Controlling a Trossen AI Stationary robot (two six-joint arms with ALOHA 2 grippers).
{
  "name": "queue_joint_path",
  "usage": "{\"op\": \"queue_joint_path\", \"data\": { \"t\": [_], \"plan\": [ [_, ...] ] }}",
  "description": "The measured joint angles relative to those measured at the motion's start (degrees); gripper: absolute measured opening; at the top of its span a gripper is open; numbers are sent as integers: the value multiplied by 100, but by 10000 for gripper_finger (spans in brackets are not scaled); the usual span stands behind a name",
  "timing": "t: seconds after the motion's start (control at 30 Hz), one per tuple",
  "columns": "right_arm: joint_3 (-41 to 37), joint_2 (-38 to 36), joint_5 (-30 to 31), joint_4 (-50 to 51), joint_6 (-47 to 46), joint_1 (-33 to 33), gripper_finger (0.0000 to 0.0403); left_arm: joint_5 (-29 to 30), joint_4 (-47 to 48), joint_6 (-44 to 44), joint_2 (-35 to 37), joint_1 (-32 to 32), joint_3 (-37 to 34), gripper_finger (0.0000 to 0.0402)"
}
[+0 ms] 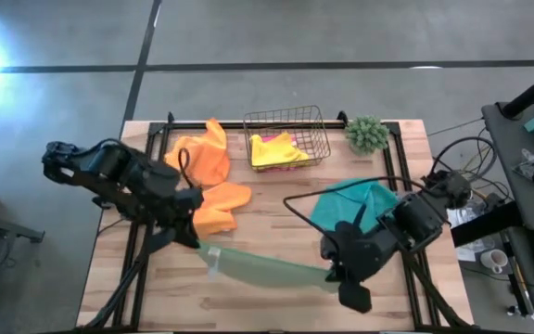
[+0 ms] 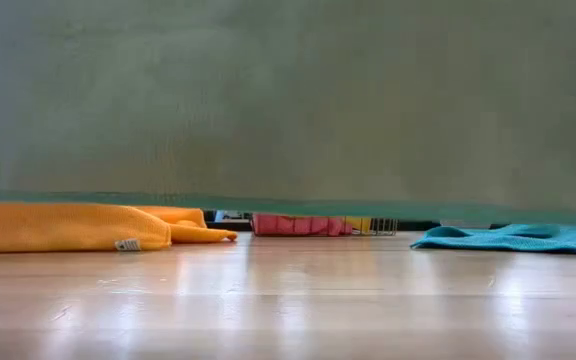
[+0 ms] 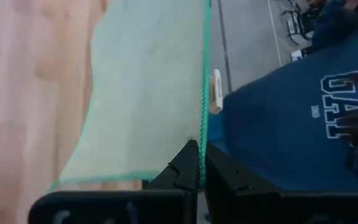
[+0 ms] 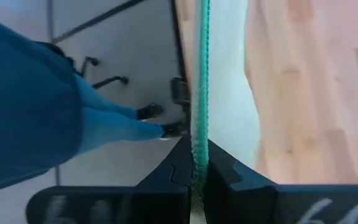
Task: Fold microfiber towels
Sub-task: Fold the green microfiber cloth
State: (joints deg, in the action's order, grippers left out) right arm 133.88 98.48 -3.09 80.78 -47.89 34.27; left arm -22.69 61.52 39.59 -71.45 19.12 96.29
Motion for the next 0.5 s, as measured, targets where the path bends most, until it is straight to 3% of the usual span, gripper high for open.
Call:
{"op": "queue_joint_path", "data": {
  "t": [0.5],
  "plan": [
    [-2, -39, -27, -384, -544, 449, 8, -99, -685, 1055, -365, 823, 22, 0]
  ]
}}
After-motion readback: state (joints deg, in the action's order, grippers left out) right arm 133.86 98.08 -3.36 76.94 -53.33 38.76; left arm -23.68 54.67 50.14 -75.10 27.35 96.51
